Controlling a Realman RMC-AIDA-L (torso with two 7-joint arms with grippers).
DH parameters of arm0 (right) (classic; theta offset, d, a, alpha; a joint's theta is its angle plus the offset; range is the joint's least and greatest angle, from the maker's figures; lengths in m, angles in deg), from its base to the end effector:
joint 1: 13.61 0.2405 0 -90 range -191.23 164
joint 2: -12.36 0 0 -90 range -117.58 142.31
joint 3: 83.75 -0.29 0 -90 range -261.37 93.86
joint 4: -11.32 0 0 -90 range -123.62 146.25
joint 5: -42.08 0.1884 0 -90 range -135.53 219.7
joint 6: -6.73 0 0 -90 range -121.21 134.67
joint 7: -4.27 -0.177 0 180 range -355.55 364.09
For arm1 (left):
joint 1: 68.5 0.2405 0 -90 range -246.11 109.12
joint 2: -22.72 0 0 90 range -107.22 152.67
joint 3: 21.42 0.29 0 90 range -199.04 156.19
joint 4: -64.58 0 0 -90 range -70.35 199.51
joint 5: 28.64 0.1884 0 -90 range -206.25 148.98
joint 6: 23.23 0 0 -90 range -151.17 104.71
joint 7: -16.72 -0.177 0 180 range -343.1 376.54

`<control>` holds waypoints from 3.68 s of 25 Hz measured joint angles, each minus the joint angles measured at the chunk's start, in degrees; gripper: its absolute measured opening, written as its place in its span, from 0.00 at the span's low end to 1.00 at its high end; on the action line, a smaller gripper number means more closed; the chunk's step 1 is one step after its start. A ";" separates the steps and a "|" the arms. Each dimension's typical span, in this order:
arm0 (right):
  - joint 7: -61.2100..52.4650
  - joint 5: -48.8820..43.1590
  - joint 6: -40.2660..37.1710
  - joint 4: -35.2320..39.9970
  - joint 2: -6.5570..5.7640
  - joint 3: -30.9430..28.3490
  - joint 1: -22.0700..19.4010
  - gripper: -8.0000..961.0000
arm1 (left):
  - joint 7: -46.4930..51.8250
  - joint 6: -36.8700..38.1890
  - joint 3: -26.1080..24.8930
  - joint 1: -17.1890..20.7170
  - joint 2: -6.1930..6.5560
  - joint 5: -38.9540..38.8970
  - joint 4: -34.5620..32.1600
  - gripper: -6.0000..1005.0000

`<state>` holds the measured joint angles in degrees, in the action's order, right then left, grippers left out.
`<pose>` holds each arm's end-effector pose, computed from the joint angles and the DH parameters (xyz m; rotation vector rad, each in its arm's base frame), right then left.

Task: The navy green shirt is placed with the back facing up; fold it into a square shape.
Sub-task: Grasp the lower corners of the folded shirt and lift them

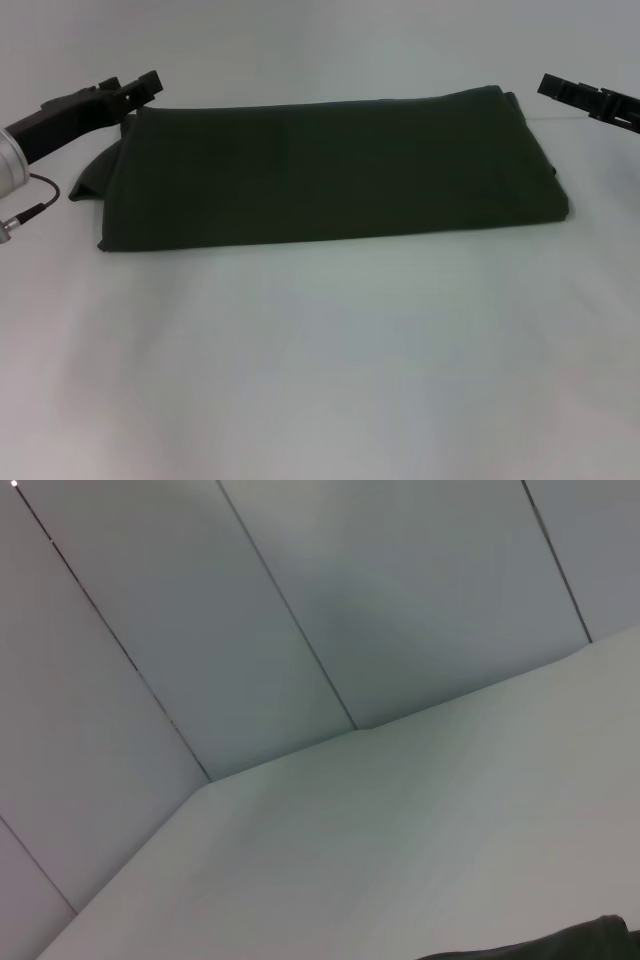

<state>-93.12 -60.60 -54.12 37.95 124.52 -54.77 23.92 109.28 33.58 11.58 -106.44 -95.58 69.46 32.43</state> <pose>0.2991 0.4528 0.0403 -1.9663 1.1512 0.8614 -0.2685 0.4579 0.0120 -1.9820 -1.0313 -0.8778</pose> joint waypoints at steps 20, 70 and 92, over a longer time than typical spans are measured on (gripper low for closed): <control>0.36 0.36 0.62 -0.09 0.24 0.65 -0.14 0.82 | 4.12 -0.40 -0.36 -0.40 0.45 1.65 -0.55 0.68; -3.15 -9.68 -9.38 6.15 -5.73 5.60 -3.18 0.98 | 40.76 -1.49 -0.66 -1.99 2.12 38.37 -3.22 0.90; -2.67 -9.72 -8.62 6.15 -5.55 5.65 -3.62 0.98 | 38.40 -7.96 0.22 -3.39 1.85 38.24 2.29 0.90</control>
<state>-95.79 -70.33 -62.74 44.10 118.97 -49.12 20.30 147.68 25.62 11.80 -109.83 -93.73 107.70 34.71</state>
